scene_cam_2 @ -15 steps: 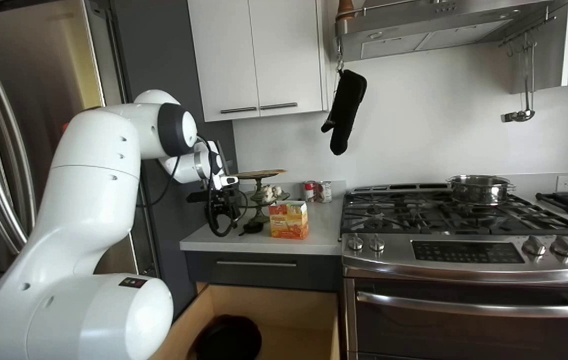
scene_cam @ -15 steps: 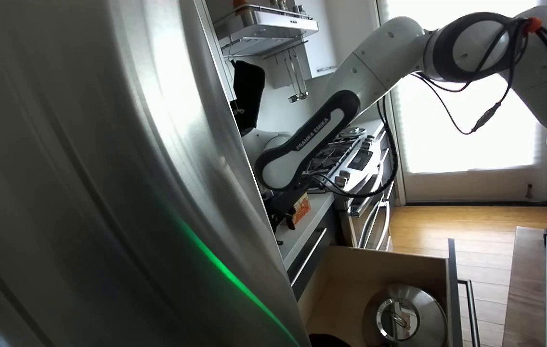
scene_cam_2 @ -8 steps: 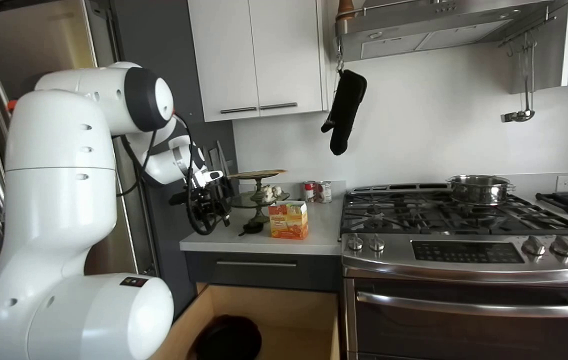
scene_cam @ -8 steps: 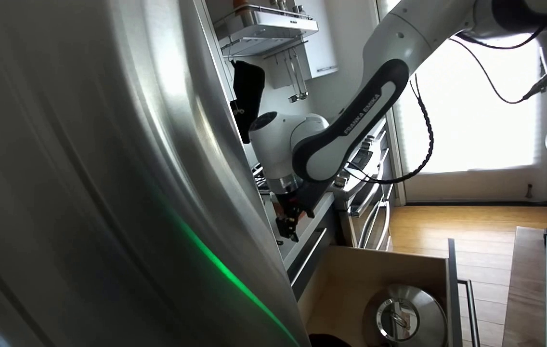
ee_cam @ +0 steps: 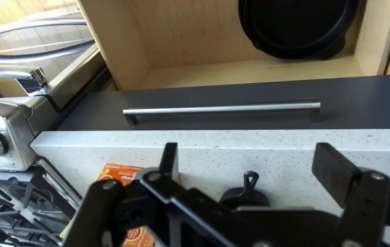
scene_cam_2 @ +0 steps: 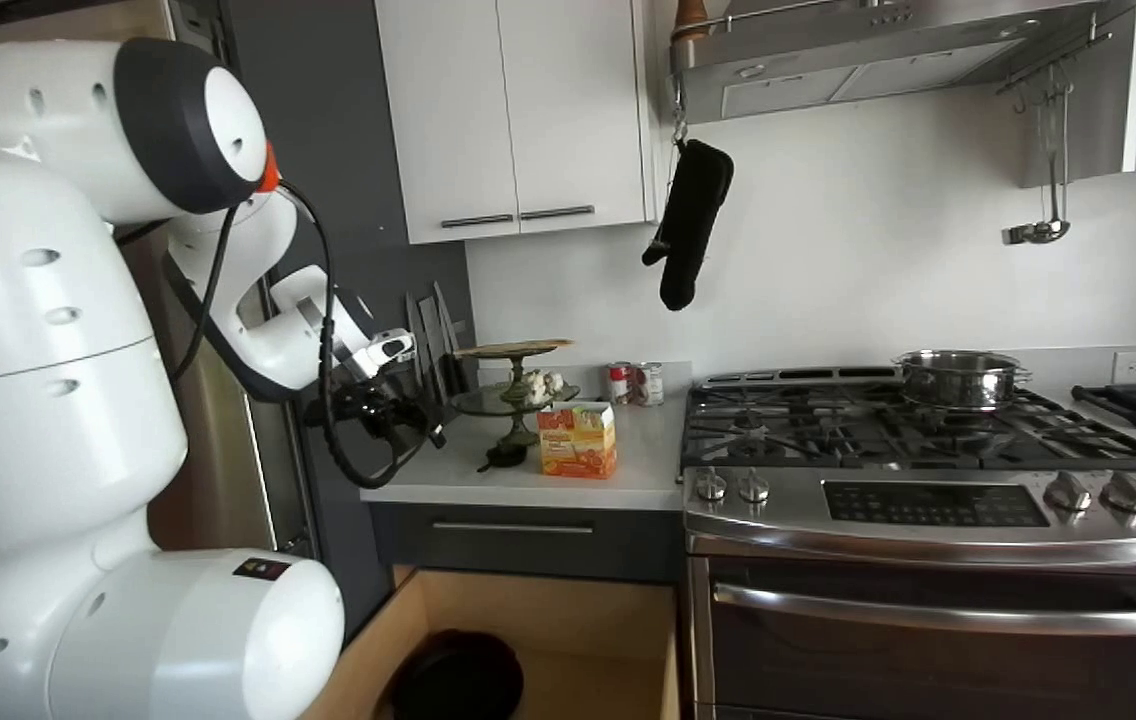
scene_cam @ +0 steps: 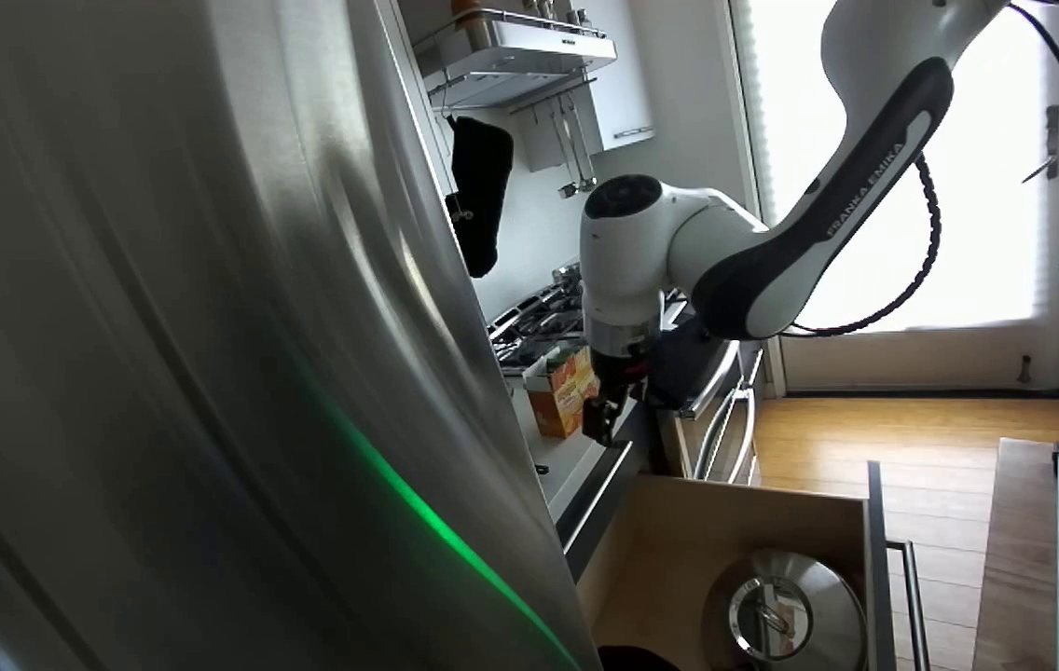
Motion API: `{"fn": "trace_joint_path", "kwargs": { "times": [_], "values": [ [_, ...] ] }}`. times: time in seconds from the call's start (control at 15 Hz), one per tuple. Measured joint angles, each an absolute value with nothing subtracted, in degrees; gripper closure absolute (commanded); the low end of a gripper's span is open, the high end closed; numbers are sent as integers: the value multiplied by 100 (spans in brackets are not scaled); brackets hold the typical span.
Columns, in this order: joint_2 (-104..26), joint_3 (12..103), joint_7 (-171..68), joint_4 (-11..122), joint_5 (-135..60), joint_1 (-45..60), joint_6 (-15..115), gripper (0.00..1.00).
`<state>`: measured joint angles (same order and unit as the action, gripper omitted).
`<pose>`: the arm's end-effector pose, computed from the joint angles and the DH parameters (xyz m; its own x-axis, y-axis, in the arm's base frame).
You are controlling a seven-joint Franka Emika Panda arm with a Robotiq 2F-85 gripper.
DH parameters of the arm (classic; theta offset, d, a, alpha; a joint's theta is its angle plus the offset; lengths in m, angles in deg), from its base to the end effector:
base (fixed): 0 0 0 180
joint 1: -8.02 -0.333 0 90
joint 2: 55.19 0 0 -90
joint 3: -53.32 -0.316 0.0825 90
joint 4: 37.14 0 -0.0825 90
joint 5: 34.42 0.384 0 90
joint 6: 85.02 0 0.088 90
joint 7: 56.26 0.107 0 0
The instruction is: Pick up the black measuring spoon from the open drawer and put it on the kitchen counter
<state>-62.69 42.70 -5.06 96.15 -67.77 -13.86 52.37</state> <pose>0.4309 0.2708 0.4123 0.9007 0.1128 0.4196 0.0194 -0.9752 0.2206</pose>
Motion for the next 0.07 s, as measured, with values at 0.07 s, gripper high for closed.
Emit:
{"fn": "trace_joint_path", "kwargs": {
  "times": [0.07],
  "values": [
    [-6377, 4246, -481, 9730, -6788, -1366, 5267, 0]
  ]
}}
